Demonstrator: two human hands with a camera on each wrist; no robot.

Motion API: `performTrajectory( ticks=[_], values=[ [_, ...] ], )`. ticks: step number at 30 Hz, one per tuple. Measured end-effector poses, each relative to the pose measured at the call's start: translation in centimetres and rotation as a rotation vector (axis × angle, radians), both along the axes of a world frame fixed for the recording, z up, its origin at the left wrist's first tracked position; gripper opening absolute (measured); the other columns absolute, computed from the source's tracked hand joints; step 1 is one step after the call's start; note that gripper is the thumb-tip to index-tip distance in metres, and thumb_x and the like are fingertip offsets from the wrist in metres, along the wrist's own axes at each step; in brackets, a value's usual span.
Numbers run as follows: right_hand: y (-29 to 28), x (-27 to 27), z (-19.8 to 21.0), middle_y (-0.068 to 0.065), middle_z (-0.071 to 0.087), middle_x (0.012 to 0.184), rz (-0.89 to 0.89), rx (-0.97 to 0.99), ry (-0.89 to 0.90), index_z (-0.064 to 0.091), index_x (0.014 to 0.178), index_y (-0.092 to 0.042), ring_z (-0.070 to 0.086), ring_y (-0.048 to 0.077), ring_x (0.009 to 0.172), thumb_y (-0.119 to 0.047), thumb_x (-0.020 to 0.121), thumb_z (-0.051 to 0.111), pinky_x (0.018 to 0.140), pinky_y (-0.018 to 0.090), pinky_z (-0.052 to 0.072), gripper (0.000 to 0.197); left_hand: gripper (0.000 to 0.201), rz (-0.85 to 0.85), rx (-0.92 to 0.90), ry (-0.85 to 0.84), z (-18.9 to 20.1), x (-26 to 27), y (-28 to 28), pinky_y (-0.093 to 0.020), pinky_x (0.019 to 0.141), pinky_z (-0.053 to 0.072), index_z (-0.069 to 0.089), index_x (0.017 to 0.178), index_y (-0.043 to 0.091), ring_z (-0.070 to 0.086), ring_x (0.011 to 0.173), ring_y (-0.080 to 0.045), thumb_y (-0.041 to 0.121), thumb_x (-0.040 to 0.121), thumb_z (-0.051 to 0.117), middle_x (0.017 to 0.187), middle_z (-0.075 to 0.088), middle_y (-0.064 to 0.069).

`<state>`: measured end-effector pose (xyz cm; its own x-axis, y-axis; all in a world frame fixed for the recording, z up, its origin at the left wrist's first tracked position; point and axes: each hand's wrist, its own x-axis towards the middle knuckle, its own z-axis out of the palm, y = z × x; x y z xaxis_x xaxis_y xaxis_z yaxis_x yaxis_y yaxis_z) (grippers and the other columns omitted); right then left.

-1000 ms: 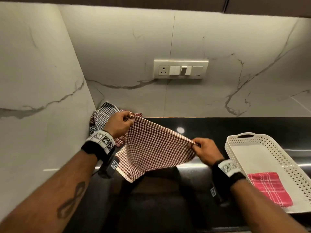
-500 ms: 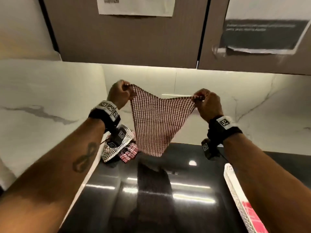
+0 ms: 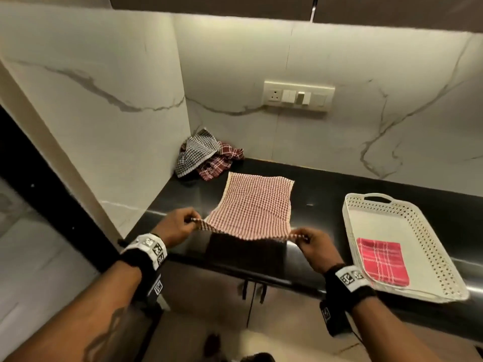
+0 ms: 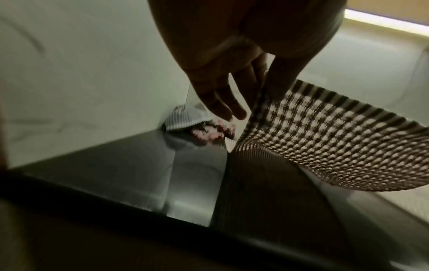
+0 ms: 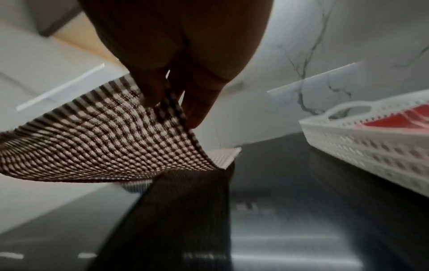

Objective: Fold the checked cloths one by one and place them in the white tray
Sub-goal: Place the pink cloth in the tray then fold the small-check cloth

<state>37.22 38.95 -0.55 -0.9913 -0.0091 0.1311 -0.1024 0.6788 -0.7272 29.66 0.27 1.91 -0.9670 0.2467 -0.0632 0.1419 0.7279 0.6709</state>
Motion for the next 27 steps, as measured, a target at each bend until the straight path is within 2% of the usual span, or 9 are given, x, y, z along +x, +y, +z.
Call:
performTrajectory(
  ticks=[3, 7, 11, 14, 16, 18, 19, 24, 27],
  values=[
    [0.4, 3.3, -3.2, -0.015, 0.073, 0.085, 0.033, -0.003, -0.123, 0.069, 0.082, -0.040, 0.067, -0.003, 0.083, -0.004, 0.086, 0.069, 0.080, 0.025, 0.051, 0.036, 0.029, -0.058, -0.122, -0.107, -3.7, 3.0, 0.1, -0.023, 0.069, 0.047, 0.060, 0.081, 0.037, 0.063, 0.074, 0.000, 0.010, 0.089, 0.064, 0.082, 0.068, 0.013],
    [1.1, 6.3, -3.3, -0.011, 0.073, 0.085, 0.061, -0.085, -0.205, 0.072, 0.087, -0.031, 0.066, -0.004, 0.080, -0.010, 0.090, 0.069, 0.075, 0.016, 0.049, 0.021, 0.012, -0.088, -0.085, -0.218, -5.2, 5.3, -0.7, -0.029, 0.069, 0.057, 0.067, 0.090, 0.030, 0.070, 0.075, -0.010, 0.018, 0.093, 0.066, 0.081, 0.073, 0.008],
    [1.8, 5.9, -1.0, -0.005, 0.071, 0.079, 0.045, -0.230, -0.211, 0.069, 0.090, -0.017, 0.063, 0.003, 0.072, -0.010, 0.090, 0.069, 0.070, 0.019, 0.049, 0.007, 0.013, -0.122, -0.008, -0.165, -4.0, 4.7, -1.0, -0.022, 0.065, 0.051, 0.067, 0.085, 0.028, 0.066, 0.071, -0.003, 0.020, 0.094, 0.065, 0.076, 0.071, 0.012],
    [1.8, 2.5, 0.7, -0.003, 0.071, 0.078, 0.018, -0.292, -0.204, 0.067, 0.093, -0.012, 0.066, 0.006, 0.073, -0.010, 0.092, 0.067, 0.070, 0.023, 0.054, 0.003, 0.008, -0.079, 0.049, -0.108, -3.4, 1.0, -0.6, -0.031, 0.073, 0.053, 0.067, 0.089, 0.022, 0.068, 0.080, -0.014, 0.018, 0.095, 0.063, 0.084, 0.071, 0.003],
    [1.7, -0.8, 1.3, 0.002, 0.070, 0.080, -0.015, -0.297, -0.193, 0.065, 0.095, -0.007, 0.067, 0.009, 0.074, -0.008, 0.094, 0.064, 0.066, 0.024, 0.057, 0.002, 0.007, -0.017, 0.100, -0.041, -3.0, -2.2, 0.4, -0.026, 0.069, 0.054, 0.067, 0.092, 0.019, 0.067, 0.076, -0.009, 0.016, 0.095, 0.062, 0.085, 0.071, 0.000],
    [1.9, -5.4, 1.3, 0.014, 0.070, 0.084, -0.087, -0.312, -0.202, 0.064, 0.097, -0.003, 0.069, 0.020, 0.077, -0.007, 0.094, 0.063, 0.067, 0.036, 0.061, 0.005, 0.011, 0.062, 0.183, 0.002, -2.7, -6.4, 1.7, -0.022, 0.065, 0.055, 0.067, 0.090, 0.018, 0.067, 0.072, -0.005, 0.009, 0.094, 0.063, 0.082, 0.070, 0.000],
    [2.1, -7.8, 0.9, 0.018, 0.070, 0.087, -0.120, -0.314, -0.218, 0.064, 0.098, -0.003, 0.070, 0.026, 0.081, -0.007, 0.095, 0.063, 0.069, 0.041, 0.062, 0.006, 0.011, 0.095, 0.209, 0.002, -2.7, -8.6, 2.4, -0.025, 0.067, 0.057, 0.068, 0.090, 0.018, 0.068, 0.073, -0.009, 0.009, 0.093, 0.064, 0.082, 0.070, -0.001],
    [3.3, -18.7, -3.2, 0.006, 0.072, 0.089, -0.296, -0.171, -0.287, 0.067, 0.092, -0.018, 0.071, 0.024, 0.083, -0.017, 0.092, 0.065, 0.077, 0.047, 0.061, 0.002, 0.011, 0.162, 0.052, -0.027, -5.5, -18.6, 5.8, -0.026, 0.080, 0.050, 0.072, 0.100, 0.012, 0.067, 0.085, -0.017, 0.017, 0.091, 0.067, 0.093, 0.073, -0.004],
    [3.1, -22.7, -6.0, 0.005, 0.072, 0.088, -0.425, -0.027, -0.335, 0.068, 0.086, -0.018, 0.069, 0.026, 0.086, -0.020, 0.089, 0.067, 0.082, 0.040, 0.057, 0.004, 0.013, 0.160, -0.041, -0.077, -8.2, -22.3, 7.2, -0.024, 0.078, 0.045, 0.073, 0.100, 0.008, 0.068, 0.091, -0.022, 0.015, 0.089, 0.069, 0.097, 0.074, -0.009]
  ],
)
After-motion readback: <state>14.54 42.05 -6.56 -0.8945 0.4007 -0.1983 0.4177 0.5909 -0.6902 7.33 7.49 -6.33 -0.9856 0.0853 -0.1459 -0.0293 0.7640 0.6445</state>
